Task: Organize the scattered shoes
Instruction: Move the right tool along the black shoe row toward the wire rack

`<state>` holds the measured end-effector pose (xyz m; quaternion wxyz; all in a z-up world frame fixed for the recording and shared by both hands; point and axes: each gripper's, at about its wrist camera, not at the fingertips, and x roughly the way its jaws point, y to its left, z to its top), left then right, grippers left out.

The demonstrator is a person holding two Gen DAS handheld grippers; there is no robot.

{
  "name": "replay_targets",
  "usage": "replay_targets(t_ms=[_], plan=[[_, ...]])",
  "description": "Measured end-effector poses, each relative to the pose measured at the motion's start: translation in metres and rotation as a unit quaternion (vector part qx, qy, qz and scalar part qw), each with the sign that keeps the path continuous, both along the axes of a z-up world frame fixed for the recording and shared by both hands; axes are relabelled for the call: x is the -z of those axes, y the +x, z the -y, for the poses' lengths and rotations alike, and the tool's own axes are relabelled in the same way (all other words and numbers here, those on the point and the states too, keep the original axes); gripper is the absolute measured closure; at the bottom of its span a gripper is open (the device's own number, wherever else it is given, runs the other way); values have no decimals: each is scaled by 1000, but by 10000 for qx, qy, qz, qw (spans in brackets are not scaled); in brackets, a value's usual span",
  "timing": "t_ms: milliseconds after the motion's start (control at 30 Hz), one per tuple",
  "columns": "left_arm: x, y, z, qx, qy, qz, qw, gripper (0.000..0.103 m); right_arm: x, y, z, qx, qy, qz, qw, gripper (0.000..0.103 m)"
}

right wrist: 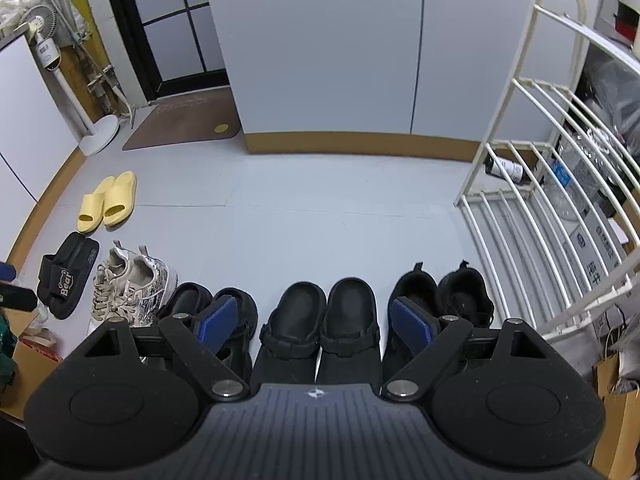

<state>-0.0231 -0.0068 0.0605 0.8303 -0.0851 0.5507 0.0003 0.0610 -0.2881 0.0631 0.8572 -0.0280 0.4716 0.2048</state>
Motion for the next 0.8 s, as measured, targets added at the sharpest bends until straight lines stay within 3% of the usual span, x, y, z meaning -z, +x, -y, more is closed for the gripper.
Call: replay_targets(t_ms=[200, 400, 667, 800], plan=[[12, 9, 26, 340, -48, -175, 9993, 10, 20, 6, 25, 118, -113, -284, 9995, 15], [43, 25, 37, 536, -291, -360, 9975, 10, 37, 7, 46, 234, -242, -454, 9984, 15], [85, 32, 36, 599, -606, -461, 9953, 10, 68, 11, 75, 579, -438, -917, 9931, 15], [88, 30, 26, 632, -784, -507, 9936, 10, 77, 13, 80, 792, -527, -1000, 9904, 15]])
